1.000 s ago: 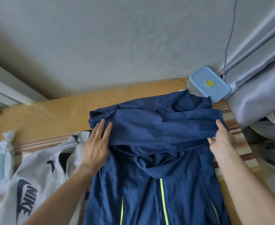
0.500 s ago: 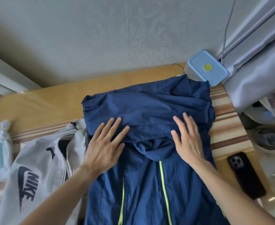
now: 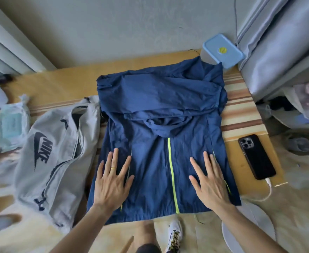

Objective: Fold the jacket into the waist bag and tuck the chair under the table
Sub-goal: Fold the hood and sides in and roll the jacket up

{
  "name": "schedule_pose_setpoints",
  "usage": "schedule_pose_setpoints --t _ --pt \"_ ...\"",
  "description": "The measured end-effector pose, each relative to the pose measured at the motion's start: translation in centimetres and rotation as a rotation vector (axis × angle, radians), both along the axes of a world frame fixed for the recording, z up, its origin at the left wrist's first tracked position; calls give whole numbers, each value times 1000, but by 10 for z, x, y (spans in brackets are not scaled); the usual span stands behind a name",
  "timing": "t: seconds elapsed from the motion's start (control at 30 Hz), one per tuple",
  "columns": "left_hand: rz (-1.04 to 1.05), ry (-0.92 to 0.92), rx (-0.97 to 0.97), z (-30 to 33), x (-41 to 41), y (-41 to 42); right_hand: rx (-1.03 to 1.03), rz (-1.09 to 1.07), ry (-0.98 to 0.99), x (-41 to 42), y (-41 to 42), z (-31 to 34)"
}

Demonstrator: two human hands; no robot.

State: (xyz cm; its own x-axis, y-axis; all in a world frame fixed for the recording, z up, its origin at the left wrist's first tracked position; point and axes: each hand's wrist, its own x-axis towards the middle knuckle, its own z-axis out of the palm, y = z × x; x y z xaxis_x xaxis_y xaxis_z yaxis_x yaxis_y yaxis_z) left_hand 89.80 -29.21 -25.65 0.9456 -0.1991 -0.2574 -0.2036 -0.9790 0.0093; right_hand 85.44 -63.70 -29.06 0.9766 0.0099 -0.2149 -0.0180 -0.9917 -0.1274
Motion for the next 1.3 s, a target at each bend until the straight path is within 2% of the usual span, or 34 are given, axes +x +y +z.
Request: schedule_pose_setpoints --t 0.07,0.2,0.3,0.47,0.57,0.77,0.87,1.03,1.17,1.23,1.3 --pt "67 -45 11 6 -30 1 2 -63 -31 -32 -9 1" --pt "267 -136 -16 21 -73 2 118 -372 -114 -77 -29 10" --pt "431 -159 -71 29 -88 1 221 -460 -166 -86 -42 14" --pt "505 -160 -177 45 -97 -2 346 -453 -89 -78 -47 32" --pt "486 -155 -197 54 -101 1 347 -342 -123 -81 -54 39" --pt "512 -237 -298 71 -119 12 270 -275 -179 -101 -85 66" --pt "524 -142 -354 86 -139 12 294 -275 -144 -120 -103 77" --pt "623 166 -483 108 -160 22 227 -172 -90 -151 -121 94" --pt "791 176 -760 136 -139 24 368 -187 -168 -123 -131 124" --pt "855 135 -939 152 -112 20 509 -235 -213 -89 -131 144" --pt "943 122 -1137 166 -77 18 696 -375 -219 -46 -130 159"
